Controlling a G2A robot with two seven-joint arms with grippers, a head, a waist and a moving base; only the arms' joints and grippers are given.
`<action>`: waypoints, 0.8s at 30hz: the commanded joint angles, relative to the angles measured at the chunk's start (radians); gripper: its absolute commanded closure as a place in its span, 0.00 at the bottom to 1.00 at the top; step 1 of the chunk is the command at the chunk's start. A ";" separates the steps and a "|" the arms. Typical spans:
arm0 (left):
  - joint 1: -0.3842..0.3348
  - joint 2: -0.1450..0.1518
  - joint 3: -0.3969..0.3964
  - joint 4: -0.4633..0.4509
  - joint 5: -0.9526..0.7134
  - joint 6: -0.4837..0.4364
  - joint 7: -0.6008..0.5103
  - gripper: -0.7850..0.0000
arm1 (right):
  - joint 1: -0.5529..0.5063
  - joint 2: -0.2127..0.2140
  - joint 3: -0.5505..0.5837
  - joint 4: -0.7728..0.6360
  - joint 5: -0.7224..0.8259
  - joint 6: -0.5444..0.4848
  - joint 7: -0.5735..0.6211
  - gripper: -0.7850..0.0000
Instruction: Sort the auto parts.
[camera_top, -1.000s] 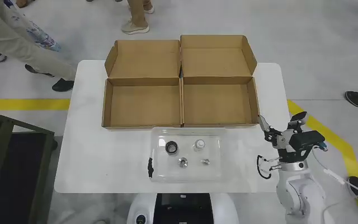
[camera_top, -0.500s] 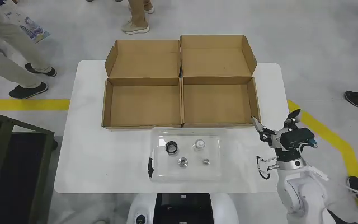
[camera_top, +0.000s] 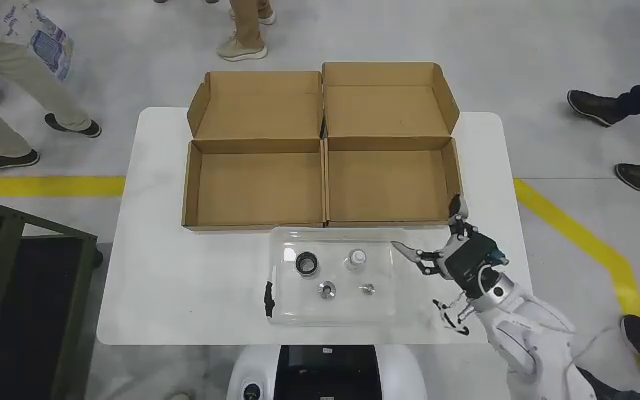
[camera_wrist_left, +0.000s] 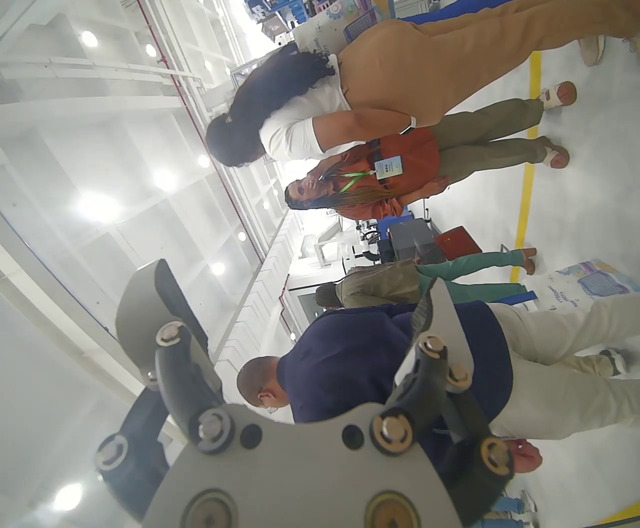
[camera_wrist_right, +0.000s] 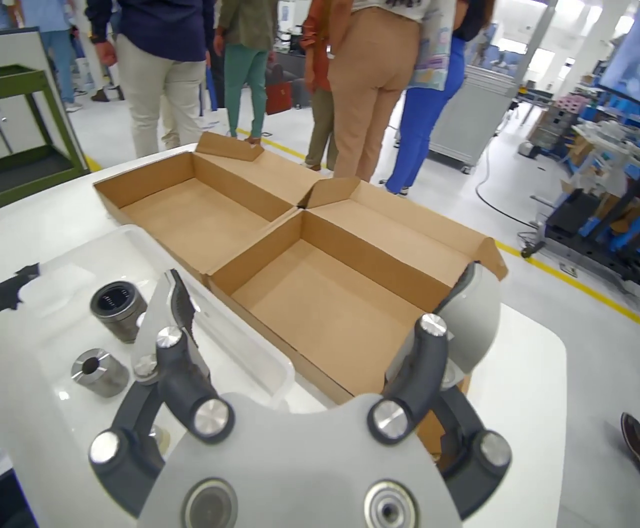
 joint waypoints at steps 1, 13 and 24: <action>0.000 0.000 0.000 0.000 0.000 0.000 0.000 0.00 | 0.006 0.004 -0.015 -0.006 -0.014 -0.040 0.018 0.00; 0.000 0.000 0.000 0.000 0.000 0.000 0.000 0.00 | 0.070 0.016 -0.108 0.011 0.073 -0.157 0.228 0.00; 0.000 0.000 0.000 0.000 0.000 0.000 0.000 0.00 | 0.104 0.024 -0.202 0.037 0.066 -0.178 0.335 0.00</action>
